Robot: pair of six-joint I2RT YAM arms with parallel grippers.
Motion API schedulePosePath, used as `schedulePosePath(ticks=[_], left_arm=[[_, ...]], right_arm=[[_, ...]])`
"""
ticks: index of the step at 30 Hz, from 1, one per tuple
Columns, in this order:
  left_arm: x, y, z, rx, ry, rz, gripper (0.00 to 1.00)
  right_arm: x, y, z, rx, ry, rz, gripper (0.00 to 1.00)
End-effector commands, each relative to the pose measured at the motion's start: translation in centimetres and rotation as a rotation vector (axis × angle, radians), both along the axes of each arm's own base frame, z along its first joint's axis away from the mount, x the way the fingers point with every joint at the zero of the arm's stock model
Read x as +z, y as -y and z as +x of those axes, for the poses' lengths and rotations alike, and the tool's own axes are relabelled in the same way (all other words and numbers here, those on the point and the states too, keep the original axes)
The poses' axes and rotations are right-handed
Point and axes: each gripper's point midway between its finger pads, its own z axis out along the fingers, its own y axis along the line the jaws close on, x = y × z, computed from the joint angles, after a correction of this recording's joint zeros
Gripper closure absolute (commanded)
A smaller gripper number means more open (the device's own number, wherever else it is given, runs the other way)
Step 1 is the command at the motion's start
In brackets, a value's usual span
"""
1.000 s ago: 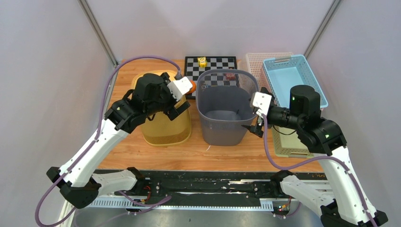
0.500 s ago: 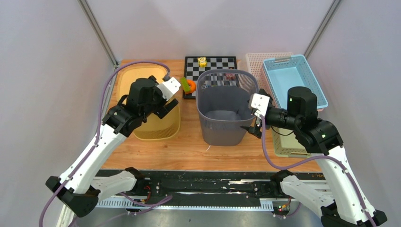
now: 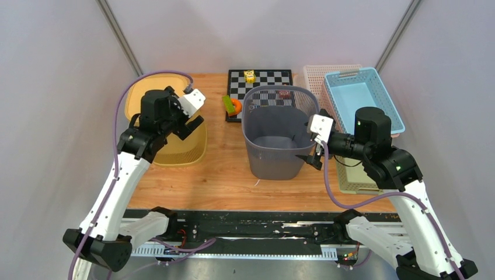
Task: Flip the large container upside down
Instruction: Move the container to the corner of the board.
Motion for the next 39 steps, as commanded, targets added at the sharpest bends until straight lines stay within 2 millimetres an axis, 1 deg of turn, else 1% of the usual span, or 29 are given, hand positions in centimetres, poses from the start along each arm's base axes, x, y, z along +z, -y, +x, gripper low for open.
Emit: schedulePosePath(ticks=[1, 3, 4, 5, 7, 10, 12, 16, 18, 21, 23, 24, 25, 29, 33, 39], left_arm=[[6.0, 2.3, -1.7, -0.136, 0.115, -0.113, 0.00], [7.6, 2.5, -3.4, -0.167, 0.142, -0.143, 0.00], [7.9, 2.3, -4.2, -0.168, 0.151, -0.147, 0.00], [8.2, 1.8, -4.9, -0.157, 0.156, -0.143, 0.00], [7.9, 0.4, -6.0, -0.101, 0.147, -0.113, 0.00], [6.1, -2.5, -7.3, 0.018, 0.109, -0.035, 0.00], [4.9, -3.9, -8.2, 0.073, 0.100, 0.006, 0.00], [2.7, -5.7, -9.3, 0.132, 0.081, 0.072, 0.00], [1.8, -6.7, -9.4, 0.173, 0.068, 0.118, 0.00], [0.8, -8.1, -8.8, 0.237, 0.071, 0.195, 0.00], [0.6, -8.8, -7.9, 0.269, 0.102, 0.249, 0.00], [0.8, -9.0, -7.4, 0.281, 0.130, 0.262, 0.00], [1.2, -9.0, -6.8, 0.286, 0.160, 0.270, 0.00], [1.6, -8.5, -4.9, 0.269, 0.215, 0.291, 0.00], [1.3, -8.6, -2.8, 0.280, 0.237, 0.354, 0.01], [1.1, -8.8, 0.0, 0.283, 0.222, 0.355, 0.08]], right_arm=[[0.0, -0.1, -0.1, 0.006, -0.008, 0.023, 0.00], [-0.1, -0.1, -0.1, 0.006, -0.009, 0.023, 0.00], [-0.1, -0.1, -0.1, 0.006, -0.007, 0.023, 0.00], [-0.2, -0.1, -0.2, 0.006, -0.004, 0.024, 0.00], [-0.2, -0.1, -0.2, 0.007, -0.004, 0.024, 0.00], [-0.3, -0.1, -0.1, 0.006, -0.007, 0.024, 0.00], [-0.3, -0.1, -0.1, 0.007, -0.007, 0.024, 0.00], [-0.2, -0.1, -0.2, 0.007, -0.007, 0.030, 0.00], [-0.1, -0.1, -0.3, 0.007, -0.007, 0.033, 0.00], [0.0, -0.2, -0.3, 0.008, -0.010, 0.037, 0.00], [0.0, -0.2, -0.4, 0.010, -0.013, 0.039, 0.00], [0.0, -0.2, -0.3, 0.010, -0.013, 0.039, 0.00], [0.0, -0.2, -0.3, 0.009, -0.015, 0.039, 0.00], [0.0, -0.3, -0.3, 0.008, -0.017, 0.042, 0.00], [-0.1, -0.3, -0.3, 0.009, -0.021, 0.041, 0.00], [-0.4, -0.4, -0.3, 0.018, -0.028, 0.039, 0.00]])
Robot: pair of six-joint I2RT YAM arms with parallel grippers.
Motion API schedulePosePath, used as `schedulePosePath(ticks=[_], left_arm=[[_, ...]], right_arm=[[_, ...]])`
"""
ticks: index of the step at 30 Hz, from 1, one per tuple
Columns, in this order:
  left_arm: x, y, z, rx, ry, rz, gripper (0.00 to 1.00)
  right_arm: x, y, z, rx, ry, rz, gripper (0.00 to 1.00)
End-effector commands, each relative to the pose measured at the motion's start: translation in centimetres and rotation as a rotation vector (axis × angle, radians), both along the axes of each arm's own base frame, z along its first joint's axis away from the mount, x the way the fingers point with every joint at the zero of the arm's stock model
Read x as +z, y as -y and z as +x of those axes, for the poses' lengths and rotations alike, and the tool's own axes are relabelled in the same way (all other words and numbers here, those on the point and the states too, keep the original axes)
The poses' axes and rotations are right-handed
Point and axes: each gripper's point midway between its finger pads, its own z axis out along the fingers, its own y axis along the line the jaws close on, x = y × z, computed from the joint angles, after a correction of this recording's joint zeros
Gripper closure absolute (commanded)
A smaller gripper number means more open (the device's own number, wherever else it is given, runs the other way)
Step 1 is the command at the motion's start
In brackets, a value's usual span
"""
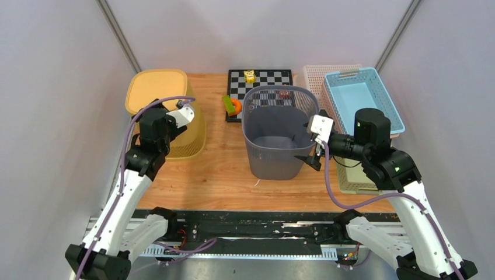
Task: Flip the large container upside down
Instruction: Move the container to the corner of the board.
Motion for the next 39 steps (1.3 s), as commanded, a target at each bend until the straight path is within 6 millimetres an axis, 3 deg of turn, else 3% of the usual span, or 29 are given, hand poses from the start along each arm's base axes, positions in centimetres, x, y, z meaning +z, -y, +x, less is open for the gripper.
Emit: schedulePosePath(ticks=[1, 11, 22, 39], left_arm=[[1.6, -0.3, 2.6, 0.010, 0.070, 0.010, 0.09], [1.2, -2.1, 8.0, 0.058, 0.053, 0.013, 0.13], [1.7, -2.3, 14.4, -0.018, 0.050, 0.068, 0.14], [3.1, -4.4, 22.1, -0.028, 0.137, 0.181, 0.06]], right_arm=[[-0.2, -0.2, -0.1, 0.013, -0.017, 0.015, 0.00], [-0.7, -0.2, 0.1, 0.011, -0.024, 0.011, 0.00], [-1.1, -0.3, 0.7, -0.002, -0.038, 0.005, 0.00], [-1.6, -0.4, 2.0, -0.039, -0.064, -0.004, 0.00]])
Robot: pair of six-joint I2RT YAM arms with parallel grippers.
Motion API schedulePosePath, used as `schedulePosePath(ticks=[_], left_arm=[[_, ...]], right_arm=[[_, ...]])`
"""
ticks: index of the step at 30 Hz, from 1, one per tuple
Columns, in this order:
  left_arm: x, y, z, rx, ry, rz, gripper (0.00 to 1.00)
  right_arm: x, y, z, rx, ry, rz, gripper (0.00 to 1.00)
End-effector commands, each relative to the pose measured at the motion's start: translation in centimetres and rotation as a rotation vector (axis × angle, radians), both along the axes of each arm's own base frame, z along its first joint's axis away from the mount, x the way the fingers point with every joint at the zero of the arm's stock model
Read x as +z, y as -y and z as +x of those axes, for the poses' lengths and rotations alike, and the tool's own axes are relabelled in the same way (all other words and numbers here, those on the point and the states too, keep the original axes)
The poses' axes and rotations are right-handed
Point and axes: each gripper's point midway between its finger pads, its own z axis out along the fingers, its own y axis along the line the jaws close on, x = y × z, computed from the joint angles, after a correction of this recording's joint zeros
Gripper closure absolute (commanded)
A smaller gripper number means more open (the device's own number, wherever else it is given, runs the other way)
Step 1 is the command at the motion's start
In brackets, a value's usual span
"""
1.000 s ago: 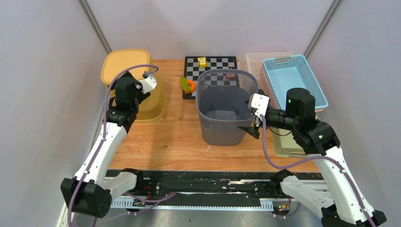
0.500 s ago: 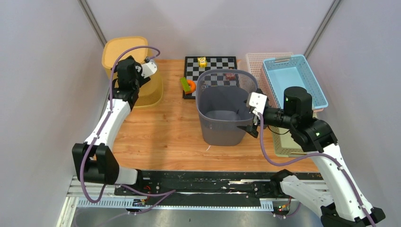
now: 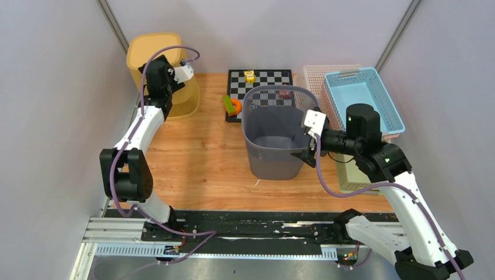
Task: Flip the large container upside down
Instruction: Move the container to the corner of the board, then turn the container upside down at the center of the board.
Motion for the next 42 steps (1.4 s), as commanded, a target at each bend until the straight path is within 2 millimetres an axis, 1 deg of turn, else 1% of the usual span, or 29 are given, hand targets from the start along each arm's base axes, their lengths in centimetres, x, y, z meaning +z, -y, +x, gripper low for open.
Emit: schedulePosePath(ticks=[1, 3, 4, 5, 13, 16, 19, 22, 24, 25, 28, 31, 33, 35, 37, 39, 42], left_arm=[[2.8, -0.5, 2.0, -0.015, 0.109, 0.029, 0.04], [3.1, -0.5, 2.4, -0.020, 0.123, 0.045, 0.00], [3.2, -1.7, 2.5, -0.001, 0.129, 0.056, 0.00], [3.3, -2.2, 2.5, 0.006, 0.132, 0.067, 0.00], [3.9, -3.5, 2.7, 0.025, 0.160, 0.096, 0.00], [4.3, -3.2, 2.1, 0.014, 0.172, 0.071, 0.00], [5.3, -2.4, 0.7, -0.020, 0.189, 0.013, 0.00], [6.5, -0.8, -1.4, -0.079, 0.190, -0.091, 0.00], [7.8, 0.9, -3.4, -0.146, 0.198, -0.173, 0.00], [7.9, 1.5, -4.4, -0.170, 0.186, -0.206, 0.00], [7.9, 4.3, -7.5, -0.281, 0.146, -0.316, 0.00], [7.5, 7.1, -10.8, -0.362, 0.094, -0.443, 0.00], [6.7, 9.0, -13.2, -0.412, 0.041, -0.547, 0.00], [5.6, 10.8, -15.6, -0.457, -0.005, -0.655, 0.00], [4.2, 12.1, -17.6, -0.482, -0.039, -0.752, 0.00], [2.8, 12.9, -19.1, -0.478, -0.064, -0.838, 0.00], [0.4, 13.4, -20.9, -0.456, -0.122, -0.906, 0.00]], right_arm=[[0.0, 0.2, 0.5, -0.027, -0.008, 0.007, 0.00], [0.0, 0.3, 0.6, -0.030, -0.007, 0.008, 0.00], [0.0, 0.3, 0.6, -0.031, -0.008, 0.007, 0.00], [0.0, 0.3, 0.6, -0.033, -0.008, 0.007, 0.00], [0.3, 0.3, 0.6, -0.035, -0.006, 0.014, 0.00], [0.6, 0.3, 0.5, -0.035, 0.002, 0.016, 0.00], [1.2, 0.6, 0.0, -0.025, 0.019, 0.008, 0.00], [2.1, 0.9, -0.6, -0.014, 0.047, -0.004, 0.00], [2.8, 1.3, -1.1, -0.007, 0.076, -0.011, 0.00], [3.0, 1.4, -1.4, -0.003, 0.088, -0.016, 0.01], [3.4, 2.1, -2.3, 0.008, 0.126, -0.040, 0.01], [3.3, 3.0, -2.9, 0.007, 0.160, -0.081, 0.02], [2.8, 3.5, -3.2, 0.000, 0.170, -0.114, 0.02], [1.9, 3.9, -3.3, 0.004, 0.159, -0.152, 0.02], [0.8, 4.0, -3.5, 0.019, 0.119, -0.180, 0.02], [0.1, 3.9, -3.3, 0.021, 0.075, -0.194, 0.03], [0.1, 3.3, -2.7, 0.025, 0.036, -0.194, 0.04]])
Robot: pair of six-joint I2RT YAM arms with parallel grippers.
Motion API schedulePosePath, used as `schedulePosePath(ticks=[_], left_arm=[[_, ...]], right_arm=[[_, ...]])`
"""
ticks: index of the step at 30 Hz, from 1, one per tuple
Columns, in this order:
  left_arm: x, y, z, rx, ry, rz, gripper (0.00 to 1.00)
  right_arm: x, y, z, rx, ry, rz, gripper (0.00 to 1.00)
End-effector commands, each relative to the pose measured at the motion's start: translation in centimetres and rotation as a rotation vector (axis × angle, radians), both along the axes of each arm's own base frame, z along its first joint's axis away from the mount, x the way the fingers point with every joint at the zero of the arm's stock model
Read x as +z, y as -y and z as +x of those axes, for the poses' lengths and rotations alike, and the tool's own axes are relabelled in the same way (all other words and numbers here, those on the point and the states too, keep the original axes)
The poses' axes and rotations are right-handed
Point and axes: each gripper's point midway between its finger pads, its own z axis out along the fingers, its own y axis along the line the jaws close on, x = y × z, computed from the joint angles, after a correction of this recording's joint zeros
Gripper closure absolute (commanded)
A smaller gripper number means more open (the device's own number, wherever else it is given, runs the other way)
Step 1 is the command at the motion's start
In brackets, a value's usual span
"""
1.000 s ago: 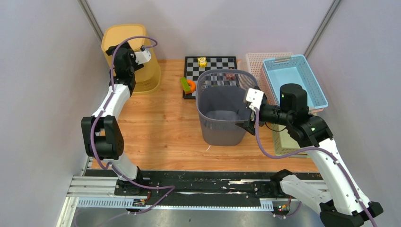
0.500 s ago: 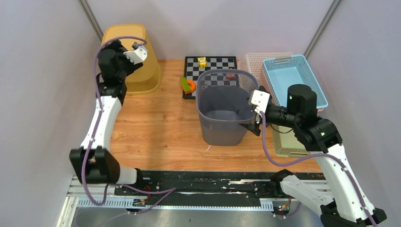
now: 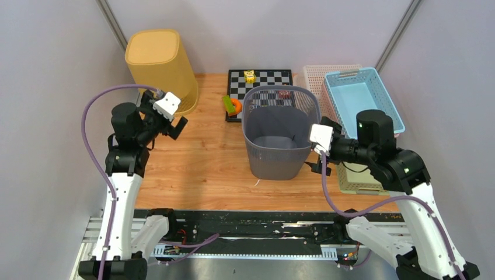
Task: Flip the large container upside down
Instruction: Turn the container upside down at the center of the board.
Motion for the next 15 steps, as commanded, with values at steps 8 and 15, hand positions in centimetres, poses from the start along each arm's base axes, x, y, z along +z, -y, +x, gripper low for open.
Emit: schedulePosePath(ticks=[8, 15], left_arm=[[-7.5, 3.2, -4.8, -0.059, -0.212, -0.268, 0.00], [-8.5, 3.4, -5.0, -0.069, -0.241, -0.278, 0.00]], right_arm=[[-1.6, -2.4, 0.0, 0.083, -0.182, -0.097, 0.08], [-4.5, -4.9, -1.4, 0.156, -0.230, -0.239, 0.16]])
